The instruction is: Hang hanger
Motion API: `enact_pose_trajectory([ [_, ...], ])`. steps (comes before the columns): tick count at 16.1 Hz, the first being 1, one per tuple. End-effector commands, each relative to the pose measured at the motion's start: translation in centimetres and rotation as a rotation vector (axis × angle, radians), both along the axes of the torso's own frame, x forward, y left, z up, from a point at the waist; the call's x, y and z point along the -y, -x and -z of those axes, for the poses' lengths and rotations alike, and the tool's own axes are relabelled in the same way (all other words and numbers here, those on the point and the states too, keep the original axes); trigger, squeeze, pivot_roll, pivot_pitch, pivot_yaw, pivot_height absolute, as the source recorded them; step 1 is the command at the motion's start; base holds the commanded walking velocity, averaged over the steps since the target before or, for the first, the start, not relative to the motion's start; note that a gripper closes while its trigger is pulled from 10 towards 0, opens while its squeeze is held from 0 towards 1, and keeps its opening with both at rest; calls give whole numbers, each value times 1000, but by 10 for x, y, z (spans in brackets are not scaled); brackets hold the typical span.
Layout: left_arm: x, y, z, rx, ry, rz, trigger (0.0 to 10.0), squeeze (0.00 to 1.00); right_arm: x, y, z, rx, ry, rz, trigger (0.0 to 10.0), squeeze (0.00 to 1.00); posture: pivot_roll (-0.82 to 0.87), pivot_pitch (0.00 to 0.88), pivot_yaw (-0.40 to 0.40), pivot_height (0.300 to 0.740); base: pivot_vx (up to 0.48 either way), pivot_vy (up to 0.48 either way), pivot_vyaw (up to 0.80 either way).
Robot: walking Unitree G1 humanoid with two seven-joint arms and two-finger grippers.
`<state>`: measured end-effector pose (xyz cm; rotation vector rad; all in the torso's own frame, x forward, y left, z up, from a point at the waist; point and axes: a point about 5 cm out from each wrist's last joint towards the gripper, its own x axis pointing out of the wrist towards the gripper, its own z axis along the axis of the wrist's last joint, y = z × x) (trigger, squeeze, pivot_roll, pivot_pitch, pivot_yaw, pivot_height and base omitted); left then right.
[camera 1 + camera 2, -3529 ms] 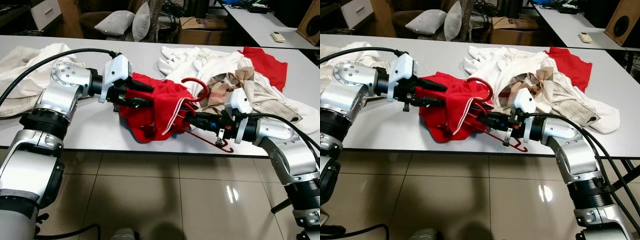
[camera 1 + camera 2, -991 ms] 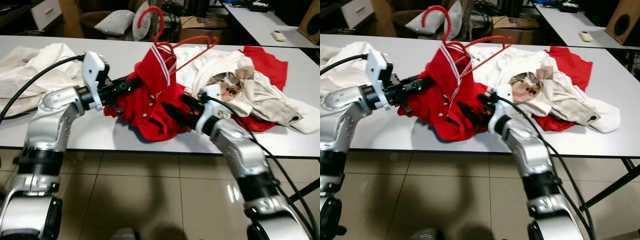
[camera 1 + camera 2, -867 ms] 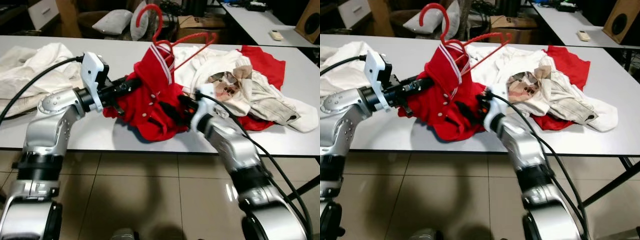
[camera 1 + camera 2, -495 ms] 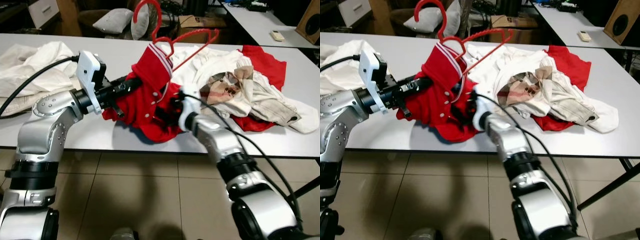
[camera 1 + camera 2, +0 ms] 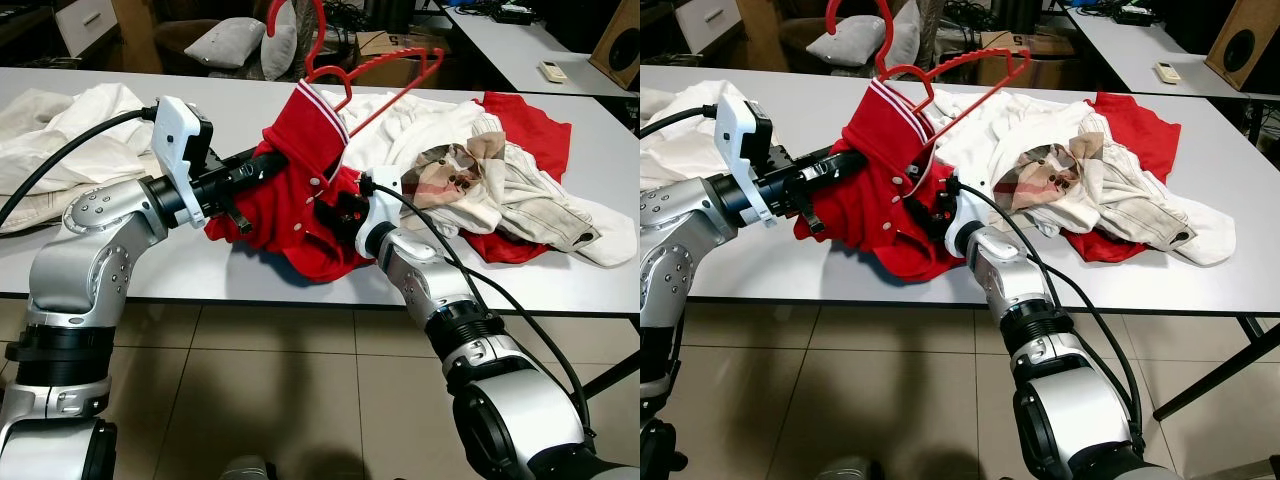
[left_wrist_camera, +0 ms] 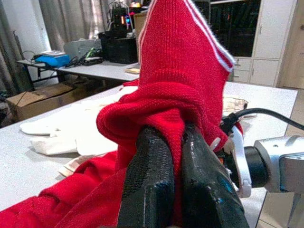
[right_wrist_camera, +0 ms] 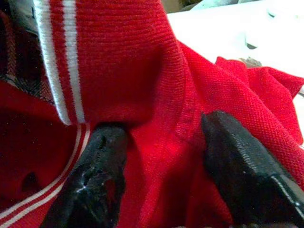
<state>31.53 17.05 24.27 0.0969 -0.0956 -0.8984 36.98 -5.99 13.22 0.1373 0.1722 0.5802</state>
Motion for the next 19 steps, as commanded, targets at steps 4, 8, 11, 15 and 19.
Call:
enact_pose_trajectory([
  [4,-3,3,-4,16,-5,-16,0,0,11,-3,-2,30,-45,9,0,0,157,0,-35,740,0,0,0],
  [8,-3,3,-4,16,-3,-24,0,0,19,-3,-4,47,-88,2,0,0,153,0,-32,740,0,0,0],
  [11,-2,2,-4,16,3,-30,0,0,35,-5,-6,66,-105,23,0,0,151,0,-32,740,0,0,0],
  [15,-3,-1,-2,12,32,-75,0,0,61,-4,-16,149,-78,-23,0,0,148,0,-30,740,0,0,0],
  [19,-2,-4,-9,30,135,-127,0,0,72,30,-13,213,66,-277,10000,1000,140,0,-30,740,0,0,0],
])
